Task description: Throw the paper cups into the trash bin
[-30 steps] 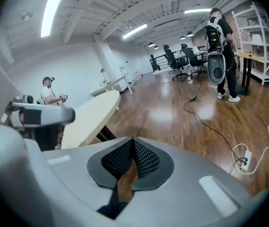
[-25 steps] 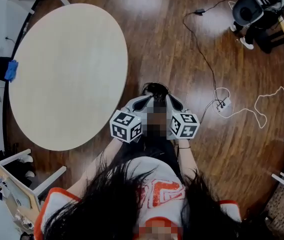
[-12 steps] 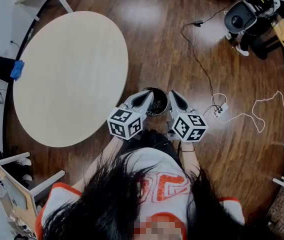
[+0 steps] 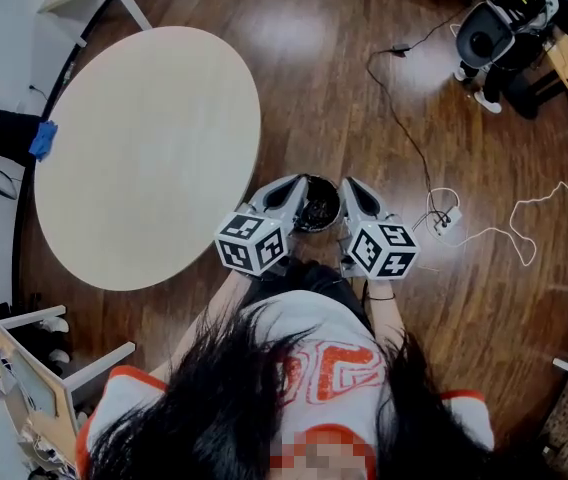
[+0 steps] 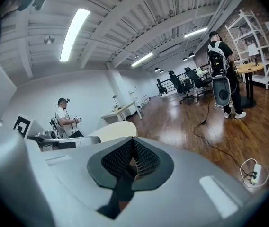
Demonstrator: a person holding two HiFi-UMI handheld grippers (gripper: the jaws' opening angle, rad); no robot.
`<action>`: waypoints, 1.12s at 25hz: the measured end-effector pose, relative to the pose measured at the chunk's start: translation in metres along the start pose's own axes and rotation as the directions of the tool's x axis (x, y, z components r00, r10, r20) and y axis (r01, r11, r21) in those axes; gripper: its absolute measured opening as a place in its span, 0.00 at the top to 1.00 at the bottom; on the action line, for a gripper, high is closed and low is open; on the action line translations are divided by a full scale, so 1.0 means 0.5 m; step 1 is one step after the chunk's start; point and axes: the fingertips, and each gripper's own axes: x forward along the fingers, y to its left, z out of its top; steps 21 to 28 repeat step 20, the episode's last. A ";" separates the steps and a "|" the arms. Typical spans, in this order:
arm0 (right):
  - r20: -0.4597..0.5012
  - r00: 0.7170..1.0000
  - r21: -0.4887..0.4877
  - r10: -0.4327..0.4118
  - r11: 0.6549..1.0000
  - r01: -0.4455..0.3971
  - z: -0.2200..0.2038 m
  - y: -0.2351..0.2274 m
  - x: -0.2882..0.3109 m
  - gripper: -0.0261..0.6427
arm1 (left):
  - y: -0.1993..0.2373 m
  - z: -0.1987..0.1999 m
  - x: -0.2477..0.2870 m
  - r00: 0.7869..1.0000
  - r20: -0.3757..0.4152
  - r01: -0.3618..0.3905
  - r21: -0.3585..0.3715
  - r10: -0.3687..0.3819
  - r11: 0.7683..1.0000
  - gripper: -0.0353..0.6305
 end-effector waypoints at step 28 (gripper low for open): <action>-0.025 1.000 -0.041 -0.010 0.999 0.009 -0.008 0.002 0.009 0.96 | 0.021 -0.001 -0.005 1.000 -0.002 -0.025 -0.009 0.025 1.000 0.95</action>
